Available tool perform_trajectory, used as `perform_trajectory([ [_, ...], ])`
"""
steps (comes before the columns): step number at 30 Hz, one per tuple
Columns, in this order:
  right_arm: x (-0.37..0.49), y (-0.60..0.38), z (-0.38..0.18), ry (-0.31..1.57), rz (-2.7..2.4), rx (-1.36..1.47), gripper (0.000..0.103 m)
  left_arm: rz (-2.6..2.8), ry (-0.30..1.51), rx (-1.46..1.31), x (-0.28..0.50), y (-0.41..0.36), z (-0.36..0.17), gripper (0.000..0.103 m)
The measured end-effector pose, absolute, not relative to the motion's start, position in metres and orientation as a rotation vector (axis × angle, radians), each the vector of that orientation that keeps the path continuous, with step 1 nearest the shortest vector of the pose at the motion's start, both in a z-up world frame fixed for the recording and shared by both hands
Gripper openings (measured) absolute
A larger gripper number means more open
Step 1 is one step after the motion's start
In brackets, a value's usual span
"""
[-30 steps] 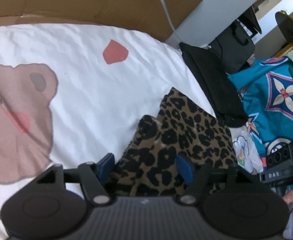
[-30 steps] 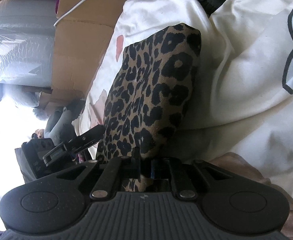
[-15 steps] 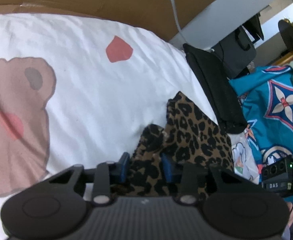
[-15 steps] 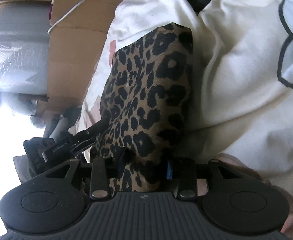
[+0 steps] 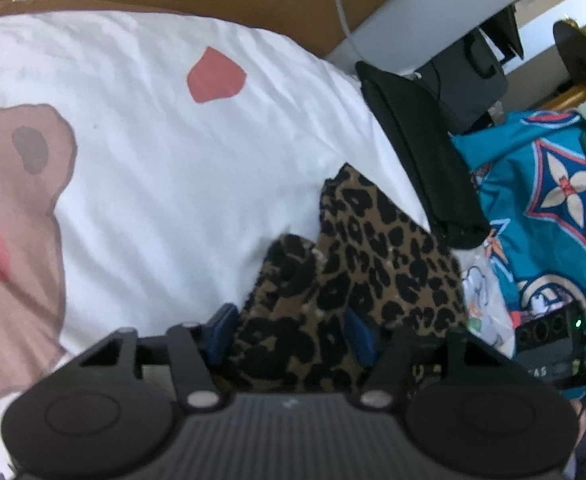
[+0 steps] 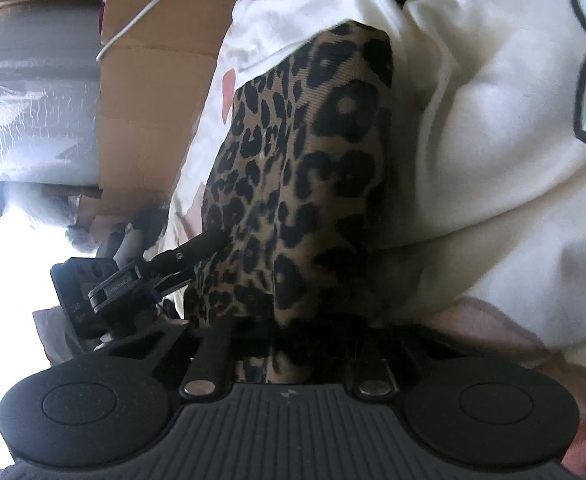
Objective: Fold clothes
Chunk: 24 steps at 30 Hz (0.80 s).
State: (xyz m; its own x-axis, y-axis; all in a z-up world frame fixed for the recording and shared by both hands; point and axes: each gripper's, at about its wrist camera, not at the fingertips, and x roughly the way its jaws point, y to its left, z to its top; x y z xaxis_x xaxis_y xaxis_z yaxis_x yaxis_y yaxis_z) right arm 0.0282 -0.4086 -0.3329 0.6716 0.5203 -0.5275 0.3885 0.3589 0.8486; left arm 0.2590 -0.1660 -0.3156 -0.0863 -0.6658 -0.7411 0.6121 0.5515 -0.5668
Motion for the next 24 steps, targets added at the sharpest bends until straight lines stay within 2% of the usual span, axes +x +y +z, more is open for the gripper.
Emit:
perform_trajectory([
  [8, 0.030, -0.419, -0.315, 0.910, 0.098, 1.174, 0.007, -1.061, 1.327, -0.142, 0.257, -0.157, -0.318, 0.042],
  [18, 0.024, -0.454, -0.301, 0.959, 0.063, 1.112, 0.007, -1.079, 1.375, -0.154, 0.243, -0.163, -0.317, 0.037],
  [21, 0.021, -0.456, -0.304, 0.959, 0.060, 1.121, 0.008, -1.070, 1.353, -0.122, 0.242, -0.167, -0.314, 0.044],
  [22, 0.019, -0.456, -0.305, 0.959, 0.054, 1.127, 0.013, -1.066, 1.346, -0.111, 0.242, -0.169, -0.313, 0.047],
  [24, 0.015, -0.456, -0.308, 0.956, 0.034, 1.136, 0.019, -1.060, 1.331, -0.090, 0.242, -0.171, -0.311, 0.066],
])
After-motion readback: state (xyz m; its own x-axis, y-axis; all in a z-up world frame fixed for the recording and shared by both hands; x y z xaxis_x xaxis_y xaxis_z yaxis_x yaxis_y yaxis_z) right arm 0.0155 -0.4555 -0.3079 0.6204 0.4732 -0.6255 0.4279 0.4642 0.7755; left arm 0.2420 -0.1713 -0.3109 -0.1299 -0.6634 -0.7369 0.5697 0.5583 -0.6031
